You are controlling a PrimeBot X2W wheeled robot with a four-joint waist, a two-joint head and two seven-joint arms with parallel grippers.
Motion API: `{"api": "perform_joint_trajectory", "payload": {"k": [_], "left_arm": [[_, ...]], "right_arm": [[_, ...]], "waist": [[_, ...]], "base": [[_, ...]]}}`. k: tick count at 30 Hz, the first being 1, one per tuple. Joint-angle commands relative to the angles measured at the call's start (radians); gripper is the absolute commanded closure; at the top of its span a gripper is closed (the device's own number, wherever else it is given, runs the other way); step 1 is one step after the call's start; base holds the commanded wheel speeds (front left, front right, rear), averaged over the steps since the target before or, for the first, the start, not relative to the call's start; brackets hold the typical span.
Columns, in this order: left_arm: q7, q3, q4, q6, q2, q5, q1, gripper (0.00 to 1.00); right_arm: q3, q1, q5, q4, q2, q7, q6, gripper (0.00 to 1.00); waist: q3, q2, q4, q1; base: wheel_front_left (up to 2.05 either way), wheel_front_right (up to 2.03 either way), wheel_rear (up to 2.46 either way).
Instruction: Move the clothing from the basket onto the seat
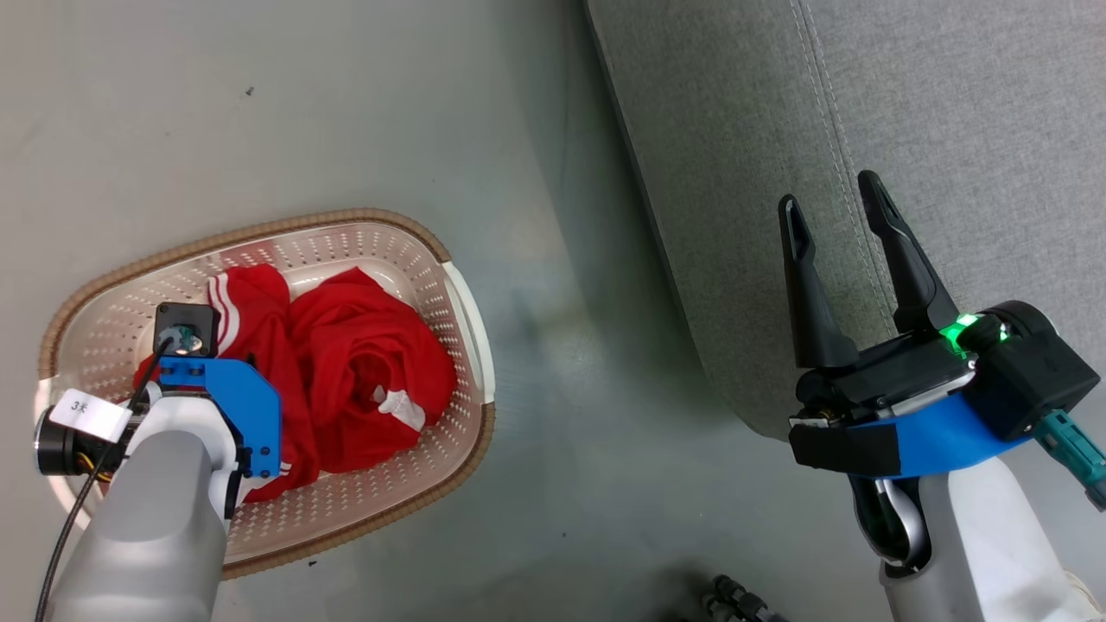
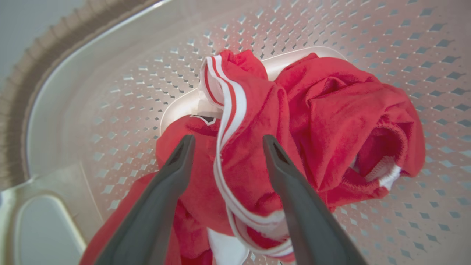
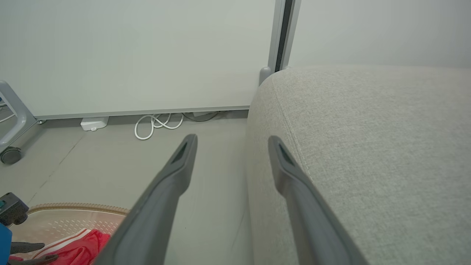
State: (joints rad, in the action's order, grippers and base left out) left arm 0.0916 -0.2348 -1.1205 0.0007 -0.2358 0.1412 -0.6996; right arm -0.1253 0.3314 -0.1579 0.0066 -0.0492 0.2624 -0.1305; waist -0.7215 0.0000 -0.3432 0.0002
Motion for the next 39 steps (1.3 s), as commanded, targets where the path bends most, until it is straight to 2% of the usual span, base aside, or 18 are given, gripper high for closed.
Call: {"api": "perform_joint_trajectory", "payload": {"k": [1, 4, 7, 8, 9, 10, 11, 21, 27, 33, 39], "left_arm": [[0.003, 0.001, -0.004, 0.005, -0.006, 0.002, -0.020, 0.00], [0.005, 0.000, -0.026, 0.003, -0.013, 0.007, -0.038, 0.00], [0.014, -0.006, -0.055, -0.021, -0.018, 0.012, -0.055, 0.00], [0.018, -0.007, -0.066, -0.030, -0.019, 0.017, -0.059, 0.07], [0.018, -0.006, -0.075, -0.040, -0.022, 0.020, -0.065, 0.26], [0.015, -0.008, -0.084, -0.050, -0.025, 0.022, -0.071, 0.73], [0.012, -0.010, -0.091, -0.059, -0.027, 0.025, -0.075, 1.00], [-0.015, -0.024, -0.139, -0.104, -0.034, 0.051, -0.087, 1.00], [-0.046, -0.037, -0.149, -0.123, -0.010, 0.068, -0.097, 1.00], [-0.087, -0.079, -0.156, -0.133, 0.035, 0.086, -0.058, 1.00], [-0.134, -0.187, -0.120, -0.133, 0.094, 0.149, 0.018, 1.00]], "right_arm": [[-0.003, 0.018, -0.004, -0.006, -0.002, 0.004, 0.000, 0.00], [-0.011, 0.019, -0.013, -0.010, -0.002, 0.004, 0.000, 0.00], [-0.017, 0.024, -0.022, -0.010, -0.002, 0.004, 0.000, 0.00], [-0.020, 0.027, -0.022, -0.009, -0.002, 0.004, 0.000, 0.00], [-0.023, 0.030, -0.023, -0.009, -0.002, 0.004, 0.000, 0.00], [-0.025, 0.032, -0.025, -0.010, -0.002, 0.004, 0.000, 0.00], [-0.027, 0.034, -0.025, -0.010, -0.002, 0.004, 0.000, 0.00], [-0.033, 0.041, -0.024, -0.002, -0.002, 0.004, 0.000, 0.00], [-0.022, 0.039, -0.003, 0.005, -0.002, 0.004, 0.000, 0.00], [-0.028, 0.022, 0.028, 0.028, -0.002, 0.004, 0.000, 0.00], [-0.034, -0.022, 0.063, 0.063, -0.003, 0.004, 0.000, 0.00]], "waist": [[-0.013, 0.0000, -0.011, -0.0002], [-0.029, 0.0000, -0.017, -0.0002], [-0.042, 0.0000, -0.020, -0.0002], [-0.045, 0.0000, -0.021, -0.0002], [-0.048, 0.0000, -0.022, -0.0002], [-0.051, 0.0000, -0.023, -0.0002], [-0.052, 0.0000, -0.023, -0.0002], [-0.042, 0.0000, -0.023, -0.0002], [-0.013, 0.0000, 0.006, -0.0002], [0.090, 0.0000, 0.061, -0.0002], [0.247, 0.0000, 0.119, -0.0002]], "base": [[0.00, 0.00, 0.00], [0.00, 0.00, 0.00], [0.00, 0.00, 0.00], [0.00, 0.00, 0.00], [0.00, 0.00, 0.00], [0.00, 0.00, 0.00], [0.00, 0.00, 0.00], [0.00, 0.00, 0.00], [0.00, 0.00, 0.00], [0.00, 0.00, 0.00], [0.00, 0.00, 0.00]]}}
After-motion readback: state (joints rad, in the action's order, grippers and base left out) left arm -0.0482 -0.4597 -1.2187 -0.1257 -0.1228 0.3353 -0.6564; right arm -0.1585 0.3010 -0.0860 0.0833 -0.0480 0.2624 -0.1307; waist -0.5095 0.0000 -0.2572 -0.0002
